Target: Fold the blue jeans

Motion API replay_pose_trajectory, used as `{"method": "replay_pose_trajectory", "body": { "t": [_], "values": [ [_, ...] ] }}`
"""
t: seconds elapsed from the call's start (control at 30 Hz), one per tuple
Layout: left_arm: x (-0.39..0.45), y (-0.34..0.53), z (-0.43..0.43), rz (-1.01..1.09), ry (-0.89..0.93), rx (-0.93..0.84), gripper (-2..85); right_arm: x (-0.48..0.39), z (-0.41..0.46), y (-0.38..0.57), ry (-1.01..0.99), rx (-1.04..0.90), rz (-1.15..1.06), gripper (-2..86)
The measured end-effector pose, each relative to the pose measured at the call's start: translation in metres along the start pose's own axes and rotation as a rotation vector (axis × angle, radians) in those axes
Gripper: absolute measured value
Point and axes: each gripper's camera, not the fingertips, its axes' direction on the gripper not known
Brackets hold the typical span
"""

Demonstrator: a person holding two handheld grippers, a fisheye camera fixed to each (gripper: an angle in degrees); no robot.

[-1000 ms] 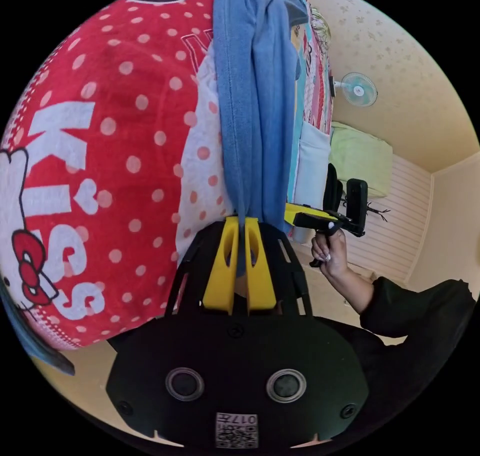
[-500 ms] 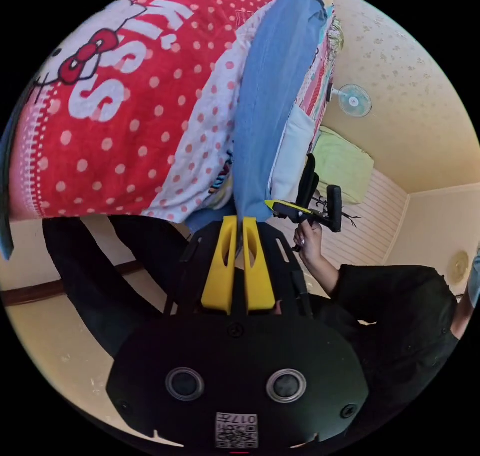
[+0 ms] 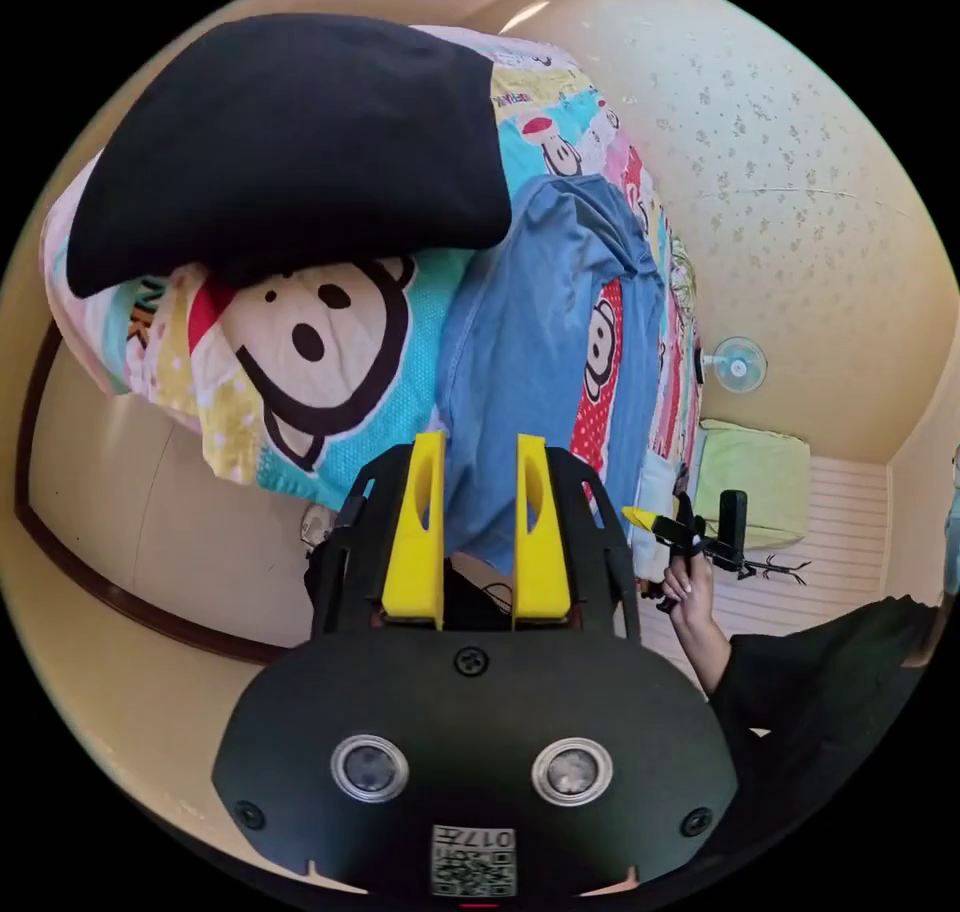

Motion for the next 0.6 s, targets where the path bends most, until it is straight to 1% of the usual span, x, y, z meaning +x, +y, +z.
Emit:
{"method": "replay_pose_trajectory", "body": {
  "t": [0.07, 0.1, 0.13, 0.2, 0.23, 0.3, 0.33, 0.37, 0.43, 0.5, 0.6],
  "values": [
    [-0.009, -0.008, 0.018, 0.005, -0.045, -0.04, 9.8, 0.005, 0.036, -0.026, -0.095, 0.026, 0.078, 11.0],
    [-0.013, -0.009, 0.034, 0.012, -0.062, -0.097, 9.0, 0.007, 0.045, -0.031, -0.114, 0.022, 0.096, 10.7],
    [-0.017, -0.005, 0.04, 0.014, -0.06, -0.094, 7.8, 0.01, 0.063, -0.038, -0.124, 0.003, 0.131, 10.2],
    [-0.027, 0.004, 0.038, -0.009, -0.035, -0.071, 5.2, 0.014, 0.072, -0.038, -0.039, 0.038, 0.222, 7.3],
    [-0.035, 0.009, 0.04, -0.015, 0.05, -0.121, 3.2, 0.016, 0.069, -0.034, -0.019, 0.053, 0.269, 4.9],
    [-0.045, 0.021, 0.035, -0.045, 0.131, -0.152, 1.5, 0.021, 0.069, -0.032, -0.165, -0.005, 0.257, 3.0],
    [-0.048, 0.031, 0.025, -0.049, 0.138, -0.15, 0.9, 0.022, 0.068, -0.027, -0.264, -0.036, 0.249, 2.5],
    [-0.049, 0.036, 0.02, -0.043, 0.139, -0.155, 0.7, 0.021, 0.066, -0.019, -0.31, -0.063, 0.251, 2.1],
    [-0.054, 0.055, -0.005, -0.014, 0.141, -0.182, 0.3, 0.014, 0.06, -0.006, -0.297, -0.123, 0.227, 1.8],
    [-0.062, 0.07, -0.022, 0.005, 0.158, -0.192, 0.2, 0.001, 0.057, 0.008, -0.23, -0.192, 0.18, 1.8],
    [-0.085, 0.088, -0.022, -0.022, 0.174, -0.255, -0.1, -0.01, 0.067, 0.027, -0.123, -0.288, 0.106, 2.4]
  ]
}}
